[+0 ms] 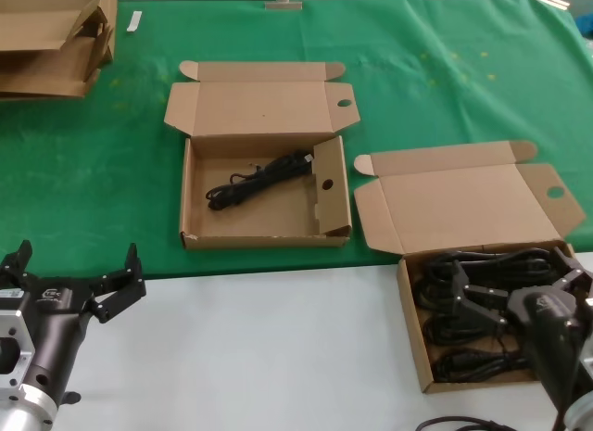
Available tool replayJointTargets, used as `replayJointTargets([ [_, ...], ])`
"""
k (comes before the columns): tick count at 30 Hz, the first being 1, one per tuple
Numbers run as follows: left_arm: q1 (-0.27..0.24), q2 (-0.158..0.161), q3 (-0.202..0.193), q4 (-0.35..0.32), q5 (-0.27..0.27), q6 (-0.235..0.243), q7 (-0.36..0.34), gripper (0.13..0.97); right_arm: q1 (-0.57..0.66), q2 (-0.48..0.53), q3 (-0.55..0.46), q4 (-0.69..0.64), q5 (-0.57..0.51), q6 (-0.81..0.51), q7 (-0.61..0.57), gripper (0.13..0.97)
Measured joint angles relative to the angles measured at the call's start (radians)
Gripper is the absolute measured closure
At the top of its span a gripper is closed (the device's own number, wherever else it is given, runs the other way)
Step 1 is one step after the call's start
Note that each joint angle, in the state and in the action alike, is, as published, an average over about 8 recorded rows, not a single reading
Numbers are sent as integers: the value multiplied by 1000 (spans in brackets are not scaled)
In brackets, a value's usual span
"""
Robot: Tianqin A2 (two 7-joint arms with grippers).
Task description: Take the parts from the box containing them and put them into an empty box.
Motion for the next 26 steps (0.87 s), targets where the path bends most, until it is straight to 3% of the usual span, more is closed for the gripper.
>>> replayJointTargets([
  [26,0,0,0,0,0,0,0,132,0,0,0,0,0,0,0,129],
])
